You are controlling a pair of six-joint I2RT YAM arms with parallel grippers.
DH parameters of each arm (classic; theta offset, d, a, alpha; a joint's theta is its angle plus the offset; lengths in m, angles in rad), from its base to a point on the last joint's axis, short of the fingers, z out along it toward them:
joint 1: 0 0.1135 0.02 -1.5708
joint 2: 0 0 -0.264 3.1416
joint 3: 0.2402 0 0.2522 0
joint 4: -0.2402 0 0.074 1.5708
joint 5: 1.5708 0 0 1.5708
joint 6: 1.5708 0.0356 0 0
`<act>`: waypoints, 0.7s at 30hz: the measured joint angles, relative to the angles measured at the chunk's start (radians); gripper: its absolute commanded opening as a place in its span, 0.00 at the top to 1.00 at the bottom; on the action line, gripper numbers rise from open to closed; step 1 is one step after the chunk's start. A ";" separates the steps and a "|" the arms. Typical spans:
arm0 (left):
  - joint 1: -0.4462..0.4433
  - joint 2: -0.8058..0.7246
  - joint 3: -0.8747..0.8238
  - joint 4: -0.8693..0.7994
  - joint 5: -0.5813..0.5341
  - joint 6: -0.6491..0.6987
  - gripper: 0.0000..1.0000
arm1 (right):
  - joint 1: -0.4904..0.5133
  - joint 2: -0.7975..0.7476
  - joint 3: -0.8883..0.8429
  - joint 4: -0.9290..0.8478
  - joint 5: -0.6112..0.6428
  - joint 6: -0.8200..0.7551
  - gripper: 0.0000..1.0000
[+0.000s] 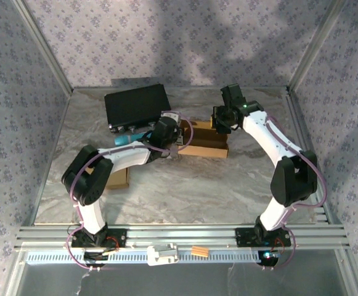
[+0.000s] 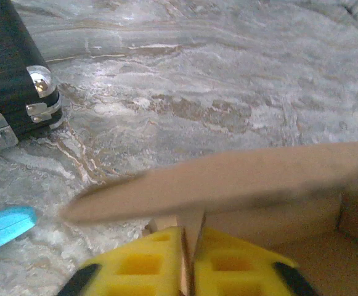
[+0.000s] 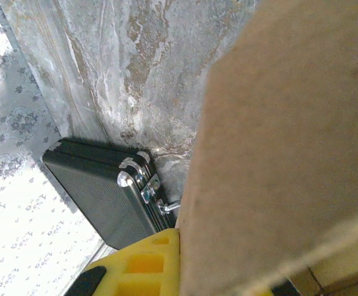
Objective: Fold the paper box
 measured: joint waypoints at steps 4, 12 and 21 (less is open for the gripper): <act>-0.007 -0.043 -0.048 -0.008 0.000 -0.035 0.65 | 0.005 -0.035 -0.047 0.003 -0.030 -0.006 1.00; -0.032 -0.280 -0.173 -0.080 0.020 -0.133 0.56 | 0.015 -0.090 -0.139 0.009 -0.061 -0.031 1.00; -0.076 -0.612 -0.338 -0.267 0.060 -0.266 0.52 | 0.015 -0.118 -0.208 0.022 -0.082 -0.089 1.00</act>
